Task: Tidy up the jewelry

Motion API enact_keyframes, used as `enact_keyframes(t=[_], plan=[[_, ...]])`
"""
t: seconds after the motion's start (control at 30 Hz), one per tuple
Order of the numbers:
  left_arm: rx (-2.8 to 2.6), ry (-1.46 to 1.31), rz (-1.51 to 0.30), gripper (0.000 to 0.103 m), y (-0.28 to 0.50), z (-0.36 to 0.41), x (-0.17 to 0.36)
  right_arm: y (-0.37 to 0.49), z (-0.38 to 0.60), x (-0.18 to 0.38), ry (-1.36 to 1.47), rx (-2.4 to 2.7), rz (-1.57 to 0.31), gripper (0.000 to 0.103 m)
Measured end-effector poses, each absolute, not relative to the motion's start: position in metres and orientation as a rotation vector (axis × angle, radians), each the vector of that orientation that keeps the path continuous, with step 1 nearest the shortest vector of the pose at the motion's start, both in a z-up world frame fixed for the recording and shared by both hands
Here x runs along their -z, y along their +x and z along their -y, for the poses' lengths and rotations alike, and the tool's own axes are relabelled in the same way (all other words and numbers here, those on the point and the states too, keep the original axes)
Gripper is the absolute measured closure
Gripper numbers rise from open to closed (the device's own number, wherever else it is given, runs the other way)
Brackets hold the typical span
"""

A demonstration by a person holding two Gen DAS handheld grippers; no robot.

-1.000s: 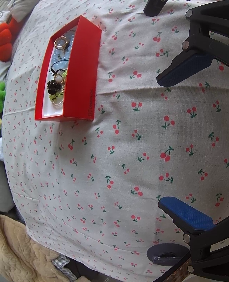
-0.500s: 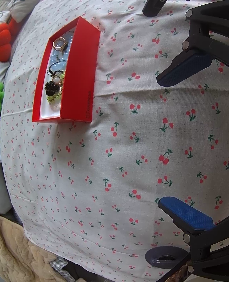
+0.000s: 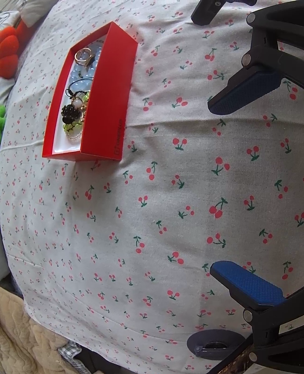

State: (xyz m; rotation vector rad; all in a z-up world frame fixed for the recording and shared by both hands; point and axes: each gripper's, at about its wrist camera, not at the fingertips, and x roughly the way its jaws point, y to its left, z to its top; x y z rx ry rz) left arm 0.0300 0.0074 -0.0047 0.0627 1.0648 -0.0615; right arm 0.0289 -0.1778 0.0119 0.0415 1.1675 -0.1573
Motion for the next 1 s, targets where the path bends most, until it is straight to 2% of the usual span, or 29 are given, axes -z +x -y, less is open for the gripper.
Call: enact_keyframes(t=[1.0], plan=[[0.014, -0.001, -1.063, 0.001, 0.050, -0.014, 0.001, 0.051, 0.176, -0.012, 0.076, 0.193, -1.148, 0.000]])
